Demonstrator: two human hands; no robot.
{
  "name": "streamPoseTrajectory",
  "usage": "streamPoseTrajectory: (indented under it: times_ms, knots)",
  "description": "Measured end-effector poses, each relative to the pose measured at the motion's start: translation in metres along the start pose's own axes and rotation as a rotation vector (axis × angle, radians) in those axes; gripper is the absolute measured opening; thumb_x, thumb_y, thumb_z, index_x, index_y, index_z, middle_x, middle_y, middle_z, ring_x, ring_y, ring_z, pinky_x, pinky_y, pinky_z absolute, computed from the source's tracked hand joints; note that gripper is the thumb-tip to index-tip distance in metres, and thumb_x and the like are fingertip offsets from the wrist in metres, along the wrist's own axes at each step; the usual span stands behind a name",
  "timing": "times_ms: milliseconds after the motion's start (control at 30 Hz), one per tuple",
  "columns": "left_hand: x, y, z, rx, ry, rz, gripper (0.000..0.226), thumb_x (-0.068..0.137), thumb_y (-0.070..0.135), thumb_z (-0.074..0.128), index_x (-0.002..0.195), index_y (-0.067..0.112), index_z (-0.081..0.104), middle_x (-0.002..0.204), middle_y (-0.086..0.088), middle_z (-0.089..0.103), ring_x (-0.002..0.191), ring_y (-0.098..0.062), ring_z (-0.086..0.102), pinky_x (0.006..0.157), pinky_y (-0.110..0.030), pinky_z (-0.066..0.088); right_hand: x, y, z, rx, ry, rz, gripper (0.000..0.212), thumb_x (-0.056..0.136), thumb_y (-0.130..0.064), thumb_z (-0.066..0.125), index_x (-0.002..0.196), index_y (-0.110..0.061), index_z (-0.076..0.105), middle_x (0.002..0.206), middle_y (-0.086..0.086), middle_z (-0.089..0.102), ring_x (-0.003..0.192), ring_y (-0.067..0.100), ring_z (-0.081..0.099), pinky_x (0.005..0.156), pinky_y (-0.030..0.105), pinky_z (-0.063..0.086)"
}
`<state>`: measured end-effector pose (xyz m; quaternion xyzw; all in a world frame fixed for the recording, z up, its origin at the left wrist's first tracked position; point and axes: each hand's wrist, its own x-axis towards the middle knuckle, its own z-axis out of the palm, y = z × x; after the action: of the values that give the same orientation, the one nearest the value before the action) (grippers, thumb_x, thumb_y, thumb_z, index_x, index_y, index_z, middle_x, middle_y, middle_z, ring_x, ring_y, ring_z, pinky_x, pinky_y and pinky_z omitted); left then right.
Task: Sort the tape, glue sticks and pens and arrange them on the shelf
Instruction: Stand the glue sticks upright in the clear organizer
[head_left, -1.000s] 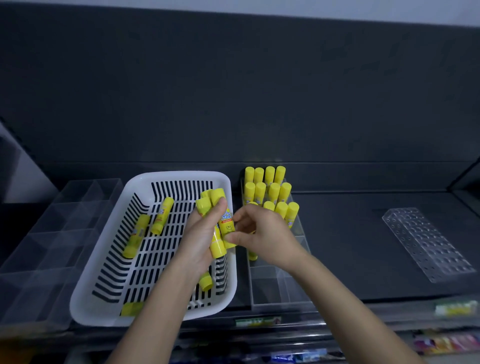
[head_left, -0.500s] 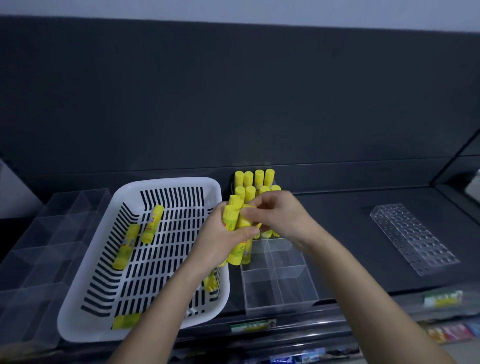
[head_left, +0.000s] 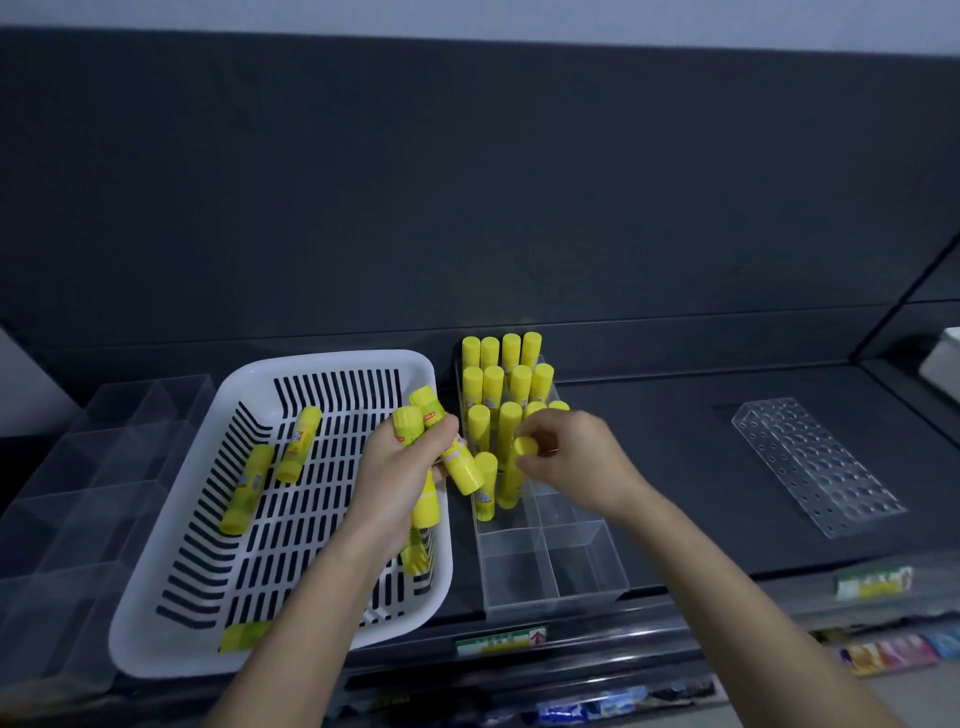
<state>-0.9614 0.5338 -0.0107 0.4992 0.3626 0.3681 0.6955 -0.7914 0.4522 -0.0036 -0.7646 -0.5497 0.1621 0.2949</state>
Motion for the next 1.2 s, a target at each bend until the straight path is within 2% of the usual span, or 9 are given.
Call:
streamPoseTrajectory:
  times_ms: [167,267,367,467,600,767,867,967,1200]
  knots:
    - [-0.005,0.002,0.0,-0.042,-0.017,0.034,0.003,0.088,-0.003,0.062,0.088,-0.002,0.059,0.065,0.0,0.068,0.061,-0.011,0.068,0.057,-0.019,0.053,-0.005,0.002,0.015,-0.07,-0.05,-0.105,0.019,0.077,-0.007,0.063,0.093,-0.016,0.067,0.086,-0.008,0.057,0.079,0.013,0.055,0.066,0.019,0.041]
    - [-0.006,0.002,-0.001,-0.093,-0.009,0.008,0.012,0.086,-0.006,0.062,0.097,-0.011,0.059,0.077,-0.008,0.072,0.075,-0.018,0.072,0.063,-0.023,0.056,-0.004,0.002,0.013,-0.077,-0.053,-0.101,0.021,0.079,-0.01,0.065,0.098,-0.016,0.066,0.092,-0.005,0.057,0.086,0.015,0.055,0.072,0.023,0.044]
    - [-0.006,0.002,0.0,-0.141,0.023,-0.024,0.022,0.085,-0.006,0.062,0.105,-0.015,0.057,0.098,-0.024,0.069,0.088,-0.026,0.072,0.067,-0.028,0.058,-0.007,-0.001,0.008,-0.062,-0.053,-0.118,0.04,0.077,-0.02,0.073,0.116,-0.018,0.062,0.106,-0.002,0.057,0.096,0.013,0.052,0.079,0.022,0.041]
    - [-0.005,0.004,0.007,-0.218,0.003,-0.03,0.01,0.086,-0.005,0.062,0.095,-0.007,0.061,0.099,-0.026,0.069,0.095,-0.031,0.07,0.07,-0.03,0.058,-0.011,-0.008,0.004,-0.004,-0.056,-0.191,0.051,0.073,-0.027,0.077,0.121,-0.023,0.059,0.111,-0.006,0.06,0.1,0.009,0.05,0.084,0.021,0.04]
    - [-0.004,0.008,0.022,-0.282,-0.05,-0.025,0.004,0.088,-0.004,0.059,0.089,-0.002,0.063,0.096,-0.023,0.071,0.094,-0.032,0.07,0.071,-0.032,0.058,-0.017,-0.011,0.005,0.123,0.01,-0.212,0.04,0.076,-0.03,0.076,0.113,-0.025,0.062,0.098,-0.017,0.061,0.092,0.004,0.053,0.08,0.019,0.043]
    - [-0.001,0.008,0.026,-0.193,-0.107,-0.013,0.013,0.091,0.009,0.061,0.101,0.001,0.064,0.1,-0.015,0.073,0.095,-0.025,0.071,0.073,-0.031,0.059,-0.018,-0.005,-0.004,0.41,0.22,-0.14,0.015,0.084,-0.02,0.07,0.096,-0.024,0.064,0.083,-0.011,0.066,0.072,0.004,0.058,0.066,0.022,0.049]
    - [0.0,0.004,0.025,-0.036,-0.026,-0.005,0.015,0.092,0.024,0.062,0.093,0.009,0.065,0.082,-0.004,0.073,0.072,-0.013,0.07,0.058,-0.023,0.054,-0.015,0.0,-0.018,0.604,0.401,-0.038,0.005,0.082,-0.017,0.07,0.083,-0.021,0.065,0.069,-0.004,0.065,0.06,0.003,0.053,0.056,0.018,0.044]
    - [0.002,0.0,0.023,0.117,0.007,0.036,0.027,0.094,0.037,0.056,0.087,0.012,0.06,0.062,0.002,0.059,0.055,-0.011,0.054,0.051,-0.024,0.046,-0.013,0.009,-0.029,0.62,0.498,0.037,0.007,0.078,-0.02,0.069,0.074,-0.021,0.063,0.056,-0.013,0.055,0.052,0.0,0.043,0.051,0.011,0.037]
    - [0.005,-0.002,0.023,-0.038,0.002,-0.042,0.021,0.098,0.03,0.048,0.095,0.014,0.06,0.07,-0.001,0.061,0.06,-0.012,0.057,0.05,-0.024,0.048,-0.015,0.03,-0.018,0.223,0.232,0.096,0.01,0.075,-0.018,0.07,0.07,-0.02,0.062,0.05,-0.013,0.052,0.048,0.0,0.045,0.045,0.011,0.034]
